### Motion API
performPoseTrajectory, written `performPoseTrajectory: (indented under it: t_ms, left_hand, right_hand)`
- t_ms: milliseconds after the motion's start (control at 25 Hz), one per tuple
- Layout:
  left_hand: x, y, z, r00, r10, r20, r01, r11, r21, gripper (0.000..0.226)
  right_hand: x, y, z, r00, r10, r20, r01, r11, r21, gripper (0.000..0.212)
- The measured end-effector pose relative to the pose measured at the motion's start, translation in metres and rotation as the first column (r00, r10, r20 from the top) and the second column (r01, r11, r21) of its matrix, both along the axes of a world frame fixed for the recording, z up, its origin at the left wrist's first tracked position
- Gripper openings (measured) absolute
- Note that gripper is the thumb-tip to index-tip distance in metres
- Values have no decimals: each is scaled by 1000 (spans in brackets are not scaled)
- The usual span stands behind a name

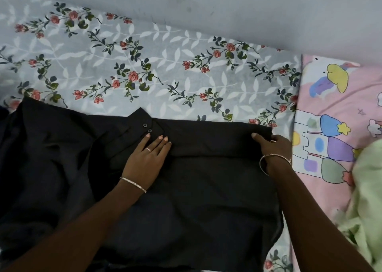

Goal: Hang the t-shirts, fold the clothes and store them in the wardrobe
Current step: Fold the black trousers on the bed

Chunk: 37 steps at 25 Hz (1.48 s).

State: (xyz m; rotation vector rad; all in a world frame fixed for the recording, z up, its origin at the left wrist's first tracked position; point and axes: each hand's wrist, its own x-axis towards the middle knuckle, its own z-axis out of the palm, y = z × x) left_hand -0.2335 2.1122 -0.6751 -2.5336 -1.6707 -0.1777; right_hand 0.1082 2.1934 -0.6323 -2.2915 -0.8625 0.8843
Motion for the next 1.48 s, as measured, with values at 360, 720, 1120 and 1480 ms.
performPoseTrajectory:
  t_ms: [360, 720, 1120, 1480]
  left_hand:
    - [-7, -9, 11, 998, -17, 66, 24, 995, -101, 45]
    - [-15, -13, -3, 996, -85, 20, 87, 992, -89, 56]
    - [-23, -21, 41, 940, 49, 337, 32, 972, -231, 52]
    - [-197, 53, 89, 845, 510, 161, -505, 860, -73, 26]
  right_hand:
    - [19, -17, -3, 984, 91, -151, -111, 985, -134, 49]
    - [12, 42, 4, 902, -181, -392, 134, 980, -145, 63]
    - [-16, 3, 19, 933, -146, 329, 136, 989, 52, 51]
    - [-99, 1, 1, 414, 705, 576, -766, 612, -198, 37]
